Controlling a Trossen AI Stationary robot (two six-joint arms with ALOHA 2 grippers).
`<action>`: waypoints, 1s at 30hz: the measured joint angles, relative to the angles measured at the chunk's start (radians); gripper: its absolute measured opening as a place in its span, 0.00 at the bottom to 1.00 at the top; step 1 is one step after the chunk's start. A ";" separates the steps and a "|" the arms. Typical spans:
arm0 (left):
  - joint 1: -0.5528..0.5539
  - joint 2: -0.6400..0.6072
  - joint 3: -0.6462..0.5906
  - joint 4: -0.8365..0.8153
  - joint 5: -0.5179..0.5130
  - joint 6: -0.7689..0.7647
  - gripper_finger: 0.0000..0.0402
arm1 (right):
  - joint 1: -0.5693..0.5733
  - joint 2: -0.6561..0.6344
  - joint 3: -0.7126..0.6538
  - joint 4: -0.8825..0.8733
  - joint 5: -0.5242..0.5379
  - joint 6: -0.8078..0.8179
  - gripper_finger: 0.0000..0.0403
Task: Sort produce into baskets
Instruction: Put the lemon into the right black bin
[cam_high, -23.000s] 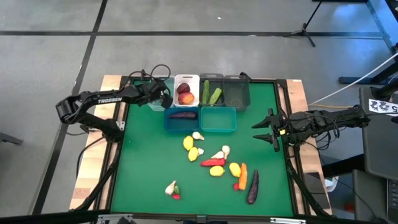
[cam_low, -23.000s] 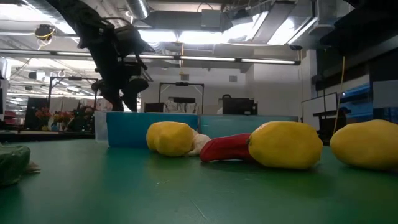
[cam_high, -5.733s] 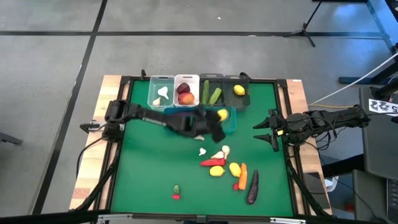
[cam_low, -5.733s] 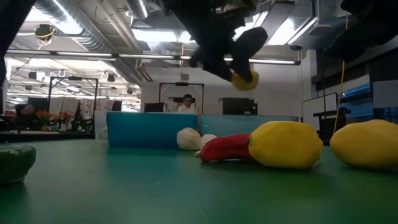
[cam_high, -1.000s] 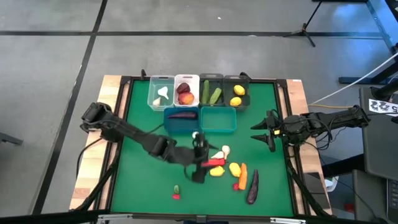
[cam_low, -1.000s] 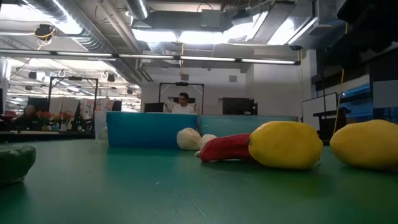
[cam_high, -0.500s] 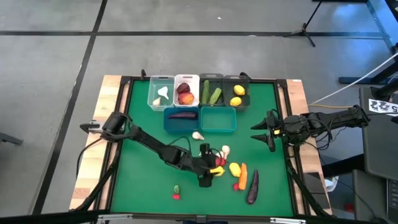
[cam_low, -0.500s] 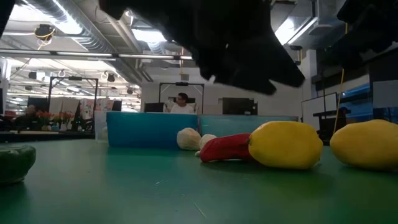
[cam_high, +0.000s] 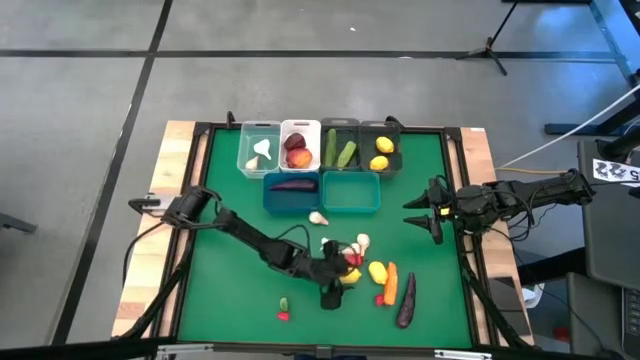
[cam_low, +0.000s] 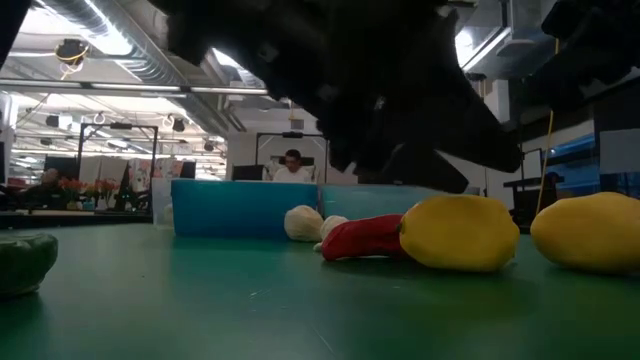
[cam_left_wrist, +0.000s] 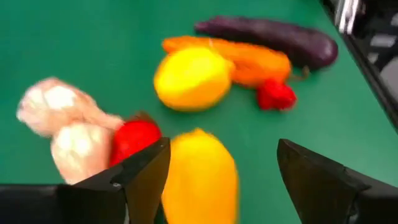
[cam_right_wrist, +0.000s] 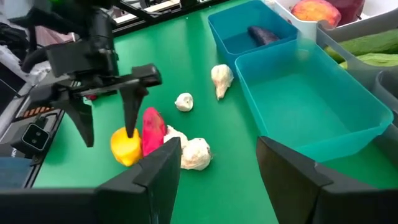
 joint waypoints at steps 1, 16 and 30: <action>0.005 0.000 0.000 0.004 0.016 -0.008 0.70 | 0.000 0.000 0.000 0.000 0.000 0.000 0.52; 0.044 0.008 -0.045 -0.007 0.130 -0.179 0.62 | 0.000 0.000 0.000 -0.008 -0.019 0.002 0.52; 0.057 0.007 -0.044 -0.039 0.167 -0.242 0.53 | 0.000 0.000 0.000 -0.013 -0.020 0.002 0.52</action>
